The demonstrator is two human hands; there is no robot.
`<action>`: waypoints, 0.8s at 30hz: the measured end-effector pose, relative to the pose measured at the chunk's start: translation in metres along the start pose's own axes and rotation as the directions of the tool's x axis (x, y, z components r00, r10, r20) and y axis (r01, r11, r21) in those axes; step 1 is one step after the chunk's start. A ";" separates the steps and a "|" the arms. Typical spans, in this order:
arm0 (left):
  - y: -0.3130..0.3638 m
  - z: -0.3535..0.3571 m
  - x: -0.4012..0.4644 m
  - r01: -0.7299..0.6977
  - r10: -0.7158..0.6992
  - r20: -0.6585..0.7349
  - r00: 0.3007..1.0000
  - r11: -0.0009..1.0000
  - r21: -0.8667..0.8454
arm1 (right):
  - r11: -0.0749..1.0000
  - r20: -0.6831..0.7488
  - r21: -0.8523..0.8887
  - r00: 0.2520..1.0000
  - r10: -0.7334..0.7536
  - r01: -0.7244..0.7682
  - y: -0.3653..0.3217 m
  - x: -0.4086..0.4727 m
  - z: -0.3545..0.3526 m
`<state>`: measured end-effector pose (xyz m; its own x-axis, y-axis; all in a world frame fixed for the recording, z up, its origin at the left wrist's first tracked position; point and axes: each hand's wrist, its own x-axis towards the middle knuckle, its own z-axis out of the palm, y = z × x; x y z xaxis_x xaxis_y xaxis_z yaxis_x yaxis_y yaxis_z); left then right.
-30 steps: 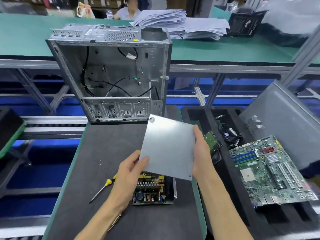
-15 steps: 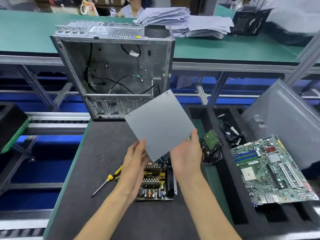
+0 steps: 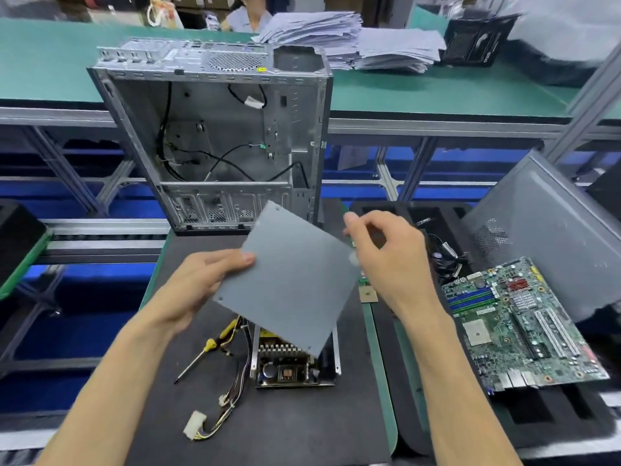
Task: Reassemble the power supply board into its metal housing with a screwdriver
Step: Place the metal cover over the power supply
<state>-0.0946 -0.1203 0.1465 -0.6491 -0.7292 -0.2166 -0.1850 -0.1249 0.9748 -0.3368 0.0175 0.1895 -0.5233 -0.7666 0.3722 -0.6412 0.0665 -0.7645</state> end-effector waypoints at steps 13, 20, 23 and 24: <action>0.012 0.019 0.026 0.072 -0.049 -0.199 0.979 0.991 0.110 | 0.849 0.317 0.249 0.868 0.383 -0.465 0.020 -0.008 0.052; -0.025 0.026 -0.006 0.201 -0.204 -0.008 0.979 0.957 0.210 | 0.748 0.158 0.228 0.782 0.604 -0.624 0.049 -0.003 0.061; -0.043 0.035 -0.018 0.172 -0.181 0.013 0.983 0.954 0.247 | 0.713 0.223 0.203 0.741 0.633 -0.671 0.055 -0.003 0.071; -0.046 0.036 -0.022 0.173 -0.180 0.008 0.984 0.957 0.235 | 0.705 0.250 0.196 0.730 0.636 -0.682 0.056 -0.003 0.074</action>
<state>-0.0979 -0.0746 0.1045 -0.6108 -0.6896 -0.3891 -0.4626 -0.0881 0.8822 -0.3299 -0.0240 0.1066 -0.6494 -0.6769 -0.3465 0.0145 0.4446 -0.8956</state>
